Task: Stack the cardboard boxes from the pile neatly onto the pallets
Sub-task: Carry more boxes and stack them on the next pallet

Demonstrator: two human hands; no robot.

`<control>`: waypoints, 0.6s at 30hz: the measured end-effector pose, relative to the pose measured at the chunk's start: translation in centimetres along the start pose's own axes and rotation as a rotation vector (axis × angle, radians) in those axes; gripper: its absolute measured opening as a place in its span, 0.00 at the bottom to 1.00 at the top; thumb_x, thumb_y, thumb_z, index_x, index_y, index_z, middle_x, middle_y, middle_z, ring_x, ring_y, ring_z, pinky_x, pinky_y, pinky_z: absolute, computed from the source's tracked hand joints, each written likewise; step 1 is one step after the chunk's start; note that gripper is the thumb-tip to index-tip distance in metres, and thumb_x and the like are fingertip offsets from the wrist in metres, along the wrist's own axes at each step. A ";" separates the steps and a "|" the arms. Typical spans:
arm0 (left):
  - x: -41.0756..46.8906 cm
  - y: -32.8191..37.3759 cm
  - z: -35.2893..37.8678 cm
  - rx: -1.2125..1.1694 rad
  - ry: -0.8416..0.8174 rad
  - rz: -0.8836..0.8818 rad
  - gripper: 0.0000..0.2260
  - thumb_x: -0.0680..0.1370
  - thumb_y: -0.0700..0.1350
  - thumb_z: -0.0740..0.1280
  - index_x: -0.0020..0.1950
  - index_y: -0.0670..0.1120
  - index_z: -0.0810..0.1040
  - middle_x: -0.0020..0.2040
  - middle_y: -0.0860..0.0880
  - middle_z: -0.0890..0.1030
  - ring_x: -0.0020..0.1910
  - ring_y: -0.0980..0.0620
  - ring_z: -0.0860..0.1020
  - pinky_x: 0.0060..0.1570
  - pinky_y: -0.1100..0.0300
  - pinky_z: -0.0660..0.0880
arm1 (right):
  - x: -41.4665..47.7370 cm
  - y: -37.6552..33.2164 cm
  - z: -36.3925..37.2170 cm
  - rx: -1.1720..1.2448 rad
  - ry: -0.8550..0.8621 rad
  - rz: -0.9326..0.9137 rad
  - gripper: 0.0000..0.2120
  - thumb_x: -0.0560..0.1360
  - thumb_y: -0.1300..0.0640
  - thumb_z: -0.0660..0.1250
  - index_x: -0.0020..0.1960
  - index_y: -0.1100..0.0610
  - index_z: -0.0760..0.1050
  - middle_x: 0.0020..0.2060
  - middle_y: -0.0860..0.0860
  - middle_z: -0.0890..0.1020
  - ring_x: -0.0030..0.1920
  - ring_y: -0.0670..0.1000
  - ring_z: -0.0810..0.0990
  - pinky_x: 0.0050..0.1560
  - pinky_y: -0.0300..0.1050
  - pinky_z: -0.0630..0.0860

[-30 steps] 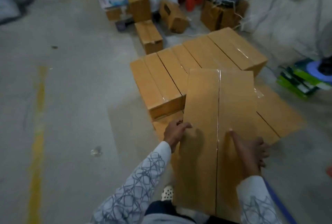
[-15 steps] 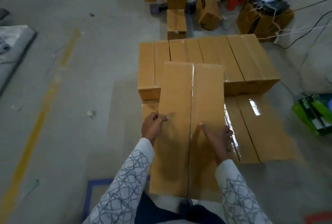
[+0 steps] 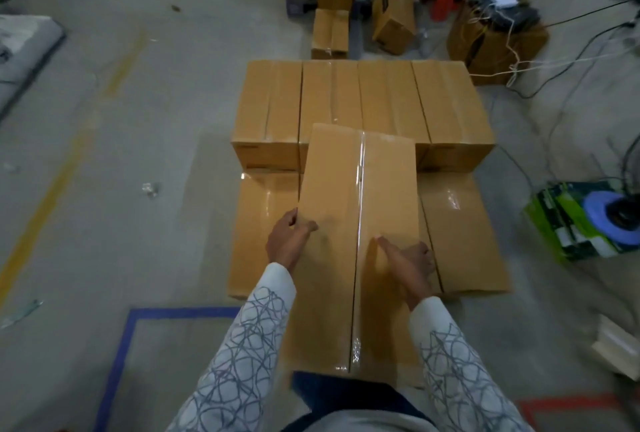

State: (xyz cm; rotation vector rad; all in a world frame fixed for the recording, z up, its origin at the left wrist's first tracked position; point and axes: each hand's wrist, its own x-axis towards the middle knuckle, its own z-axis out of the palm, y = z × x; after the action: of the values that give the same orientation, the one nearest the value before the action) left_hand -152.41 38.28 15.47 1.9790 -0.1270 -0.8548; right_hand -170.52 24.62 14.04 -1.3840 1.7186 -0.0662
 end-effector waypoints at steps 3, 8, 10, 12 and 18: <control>-3.1 -0.7 3.4 -0.057 -0.002 0.014 0.31 0.72 0.54 0.74 0.75 0.54 0.74 0.69 0.53 0.79 0.66 0.48 0.77 0.69 0.46 0.73 | 0.5 2.7 -4.0 -0.008 0.010 -0.049 0.55 0.70 0.34 0.75 0.83 0.58 0.50 0.81 0.56 0.55 0.79 0.64 0.56 0.75 0.68 0.64; -8.3 0.0 9.2 -0.141 0.028 0.083 0.31 0.77 0.48 0.73 0.79 0.51 0.68 0.76 0.51 0.72 0.73 0.47 0.70 0.72 0.45 0.69 | 2.2 4.8 -10.3 -0.098 0.101 -0.161 0.54 0.69 0.31 0.74 0.82 0.58 0.53 0.80 0.57 0.58 0.77 0.64 0.59 0.74 0.66 0.61; -9.2 1.0 11.6 -0.148 0.011 0.088 0.32 0.77 0.49 0.73 0.80 0.52 0.67 0.76 0.50 0.72 0.73 0.46 0.70 0.72 0.42 0.70 | 3.7 4.5 -12.9 -0.099 0.126 -0.172 0.53 0.70 0.32 0.73 0.81 0.58 0.54 0.80 0.57 0.58 0.77 0.64 0.59 0.74 0.66 0.60; -9.6 1.6 14.5 -0.148 0.001 0.071 0.32 0.77 0.49 0.74 0.80 0.52 0.67 0.75 0.50 0.72 0.72 0.46 0.71 0.72 0.41 0.70 | 6.1 4.9 -15.2 -0.115 0.144 -0.165 0.52 0.71 0.31 0.73 0.81 0.58 0.54 0.80 0.57 0.58 0.77 0.64 0.59 0.74 0.66 0.59; -8.9 3.5 26.5 -0.099 -0.010 0.000 0.33 0.75 0.51 0.75 0.79 0.54 0.68 0.74 0.52 0.73 0.70 0.47 0.73 0.70 0.43 0.72 | 16.5 7.8 -21.9 -0.040 0.075 -0.090 0.52 0.69 0.31 0.74 0.81 0.56 0.56 0.80 0.57 0.60 0.77 0.65 0.59 0.74 0.67 0.60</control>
State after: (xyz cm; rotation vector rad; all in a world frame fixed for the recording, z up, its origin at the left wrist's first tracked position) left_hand -174.47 20.81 14.55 1.8823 -0.0888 -0.8554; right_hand -190.28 4.01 12.96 -1.5055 1.7263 -0.1361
